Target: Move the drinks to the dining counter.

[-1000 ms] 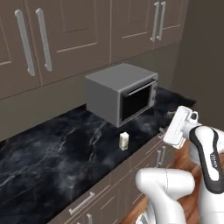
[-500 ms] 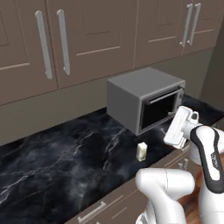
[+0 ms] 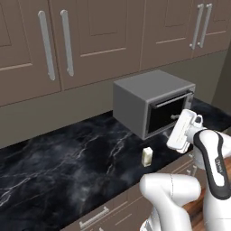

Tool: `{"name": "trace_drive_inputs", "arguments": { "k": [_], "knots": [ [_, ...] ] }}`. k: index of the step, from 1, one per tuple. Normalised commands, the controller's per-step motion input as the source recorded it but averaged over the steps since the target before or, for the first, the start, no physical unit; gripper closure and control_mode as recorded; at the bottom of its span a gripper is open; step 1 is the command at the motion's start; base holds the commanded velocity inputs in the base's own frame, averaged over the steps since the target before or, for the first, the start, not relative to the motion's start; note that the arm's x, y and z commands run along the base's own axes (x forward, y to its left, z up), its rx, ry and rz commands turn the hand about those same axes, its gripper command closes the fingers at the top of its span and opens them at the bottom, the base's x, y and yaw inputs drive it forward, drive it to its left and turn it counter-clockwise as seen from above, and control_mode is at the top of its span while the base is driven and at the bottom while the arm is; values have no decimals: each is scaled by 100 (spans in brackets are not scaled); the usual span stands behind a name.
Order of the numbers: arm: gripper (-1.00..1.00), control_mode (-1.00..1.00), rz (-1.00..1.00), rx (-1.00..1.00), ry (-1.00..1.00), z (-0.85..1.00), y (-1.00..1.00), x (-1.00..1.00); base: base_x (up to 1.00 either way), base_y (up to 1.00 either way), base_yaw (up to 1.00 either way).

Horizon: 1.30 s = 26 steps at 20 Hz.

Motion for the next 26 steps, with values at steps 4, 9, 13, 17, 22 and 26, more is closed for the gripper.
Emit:
{"name": "trace_drive_inputs", "arguments": {
  "k": [4,9,13,17,22,26],
  "knots": [
    [-100,100,0,0,0,0,0,0,0,0,2],
    [-100,100,0,0,0,0,0,0,0,0,0],
    [-100,100,0,0,0,0,0,0,0,0,0],
    [-100,100,0,0,0,0,0,0,0,0,0],
    [-100,-100,0,0,11,-3,0,0,0,0,0],
    [-100,-100,0,0,24,-6,0,1,0,0,0]
  ]
}}
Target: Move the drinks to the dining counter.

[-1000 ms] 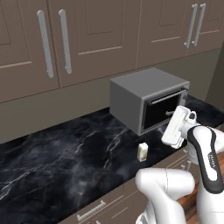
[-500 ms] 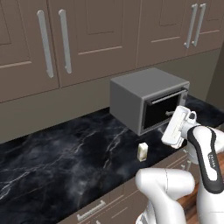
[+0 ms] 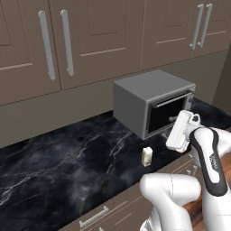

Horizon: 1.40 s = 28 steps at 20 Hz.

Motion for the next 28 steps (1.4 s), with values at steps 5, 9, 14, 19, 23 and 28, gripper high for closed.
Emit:
{"name": "trace_drive_inputs", "arguments": {
  "k": [5,9,14,19,23,28],
  "knots": [
    [-100,-100,0,0,21,-13,0,2,0,0,0],
    [-100,-100,0,0,11,-31,0,0,0,0,0],
    [-100,-100,3,0,10,-41,0,3,0,0,0],
    [-100,-100,14,2,14,-36,0,30,0,0,0],
    [-100,-100,20,2,18,-20,-1,38,0,0,0],
    [-100,-100,22,5,16,-7,-23,19,0,0,0]
  ]
}}
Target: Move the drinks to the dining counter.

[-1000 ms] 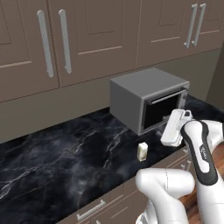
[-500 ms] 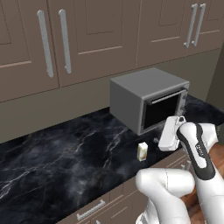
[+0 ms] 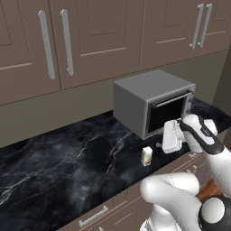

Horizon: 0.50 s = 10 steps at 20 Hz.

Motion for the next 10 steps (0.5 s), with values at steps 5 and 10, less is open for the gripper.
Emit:
{"name": "trace_drive_inputs", "arguments": {
  "k": [5,10],
  "knots": [
    [-100,-100,22,5,12,-8,-31,1,0,0,0],
    [-100,-100,21,2,7,-18,-11,0,0,0,0]
  ]
}}
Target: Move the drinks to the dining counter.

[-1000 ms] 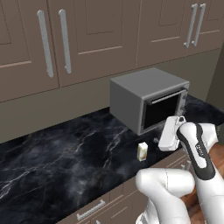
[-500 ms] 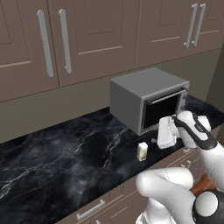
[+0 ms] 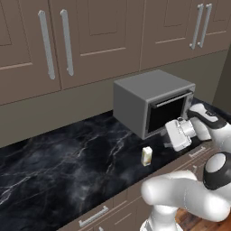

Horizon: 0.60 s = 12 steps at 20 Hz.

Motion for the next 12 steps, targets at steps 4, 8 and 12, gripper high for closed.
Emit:
{"name": "trace_drive_inputs", "arguments": {
  "k": [4,8,12],
  "knots": [
    [-100,-100,8,0,0,-21,0,0,0,0,0],
    [-100,-100,0,0,-1,-24,0,-10,0,0,0],
    [-100,-100,0,0,0,-36,10,-18,0,0,0]
  ]
}}
